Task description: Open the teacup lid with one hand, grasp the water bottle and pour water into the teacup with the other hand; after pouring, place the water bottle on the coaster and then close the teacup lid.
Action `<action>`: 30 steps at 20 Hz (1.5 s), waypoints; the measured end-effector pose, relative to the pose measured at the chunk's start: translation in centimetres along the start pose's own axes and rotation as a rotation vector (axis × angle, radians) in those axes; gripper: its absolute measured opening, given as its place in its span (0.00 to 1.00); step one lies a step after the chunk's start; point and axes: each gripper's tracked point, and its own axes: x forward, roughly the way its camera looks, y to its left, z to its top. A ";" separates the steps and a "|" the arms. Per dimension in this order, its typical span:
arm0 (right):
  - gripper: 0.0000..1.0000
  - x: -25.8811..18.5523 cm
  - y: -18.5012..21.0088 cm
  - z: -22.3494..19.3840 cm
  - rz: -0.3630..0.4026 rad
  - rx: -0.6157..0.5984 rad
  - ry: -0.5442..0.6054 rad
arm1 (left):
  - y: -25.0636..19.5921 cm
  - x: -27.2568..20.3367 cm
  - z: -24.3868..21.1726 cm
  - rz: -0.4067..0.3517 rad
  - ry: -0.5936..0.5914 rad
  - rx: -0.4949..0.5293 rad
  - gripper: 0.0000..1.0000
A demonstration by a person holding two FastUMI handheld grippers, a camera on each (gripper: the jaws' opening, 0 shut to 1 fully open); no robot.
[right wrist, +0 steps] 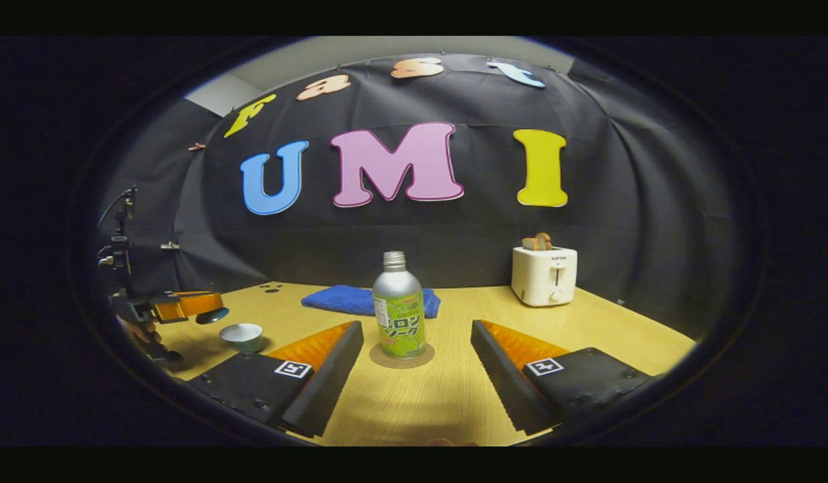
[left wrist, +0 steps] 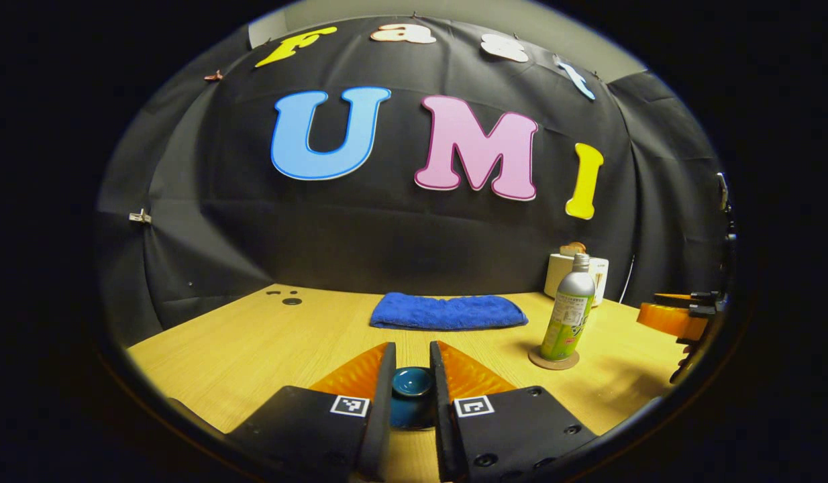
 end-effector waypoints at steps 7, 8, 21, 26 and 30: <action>0.98 0.8 2.7 -0.6 0.068 0.022 0.012 | -1.0 2.5 -2.4 -0.046 0.079 0.022 0.32; 0.98 1.1 3.2 -1.0 0.083 0.028 0.023 | -1.1 2.7 -2.7 -0.050 0.087 0.023 0.32; 0.99 1.6 7.2 -2.7 0.182 0.022 0.059 | -1.5 3.2 -4.1 -0.056 0.129 0.067 0.34; 0.99 1.7 6.9 -3.1 0.173 0.015 0.068 | -1.6 2.2 -2.4 -0.052 0.066 0.065 0.66; 0.98 1.7 6.6 -3.1 0.169 0.003 0.067 | -2.1 -0.3 0.5 -0.034 -0.038 0.062 0.98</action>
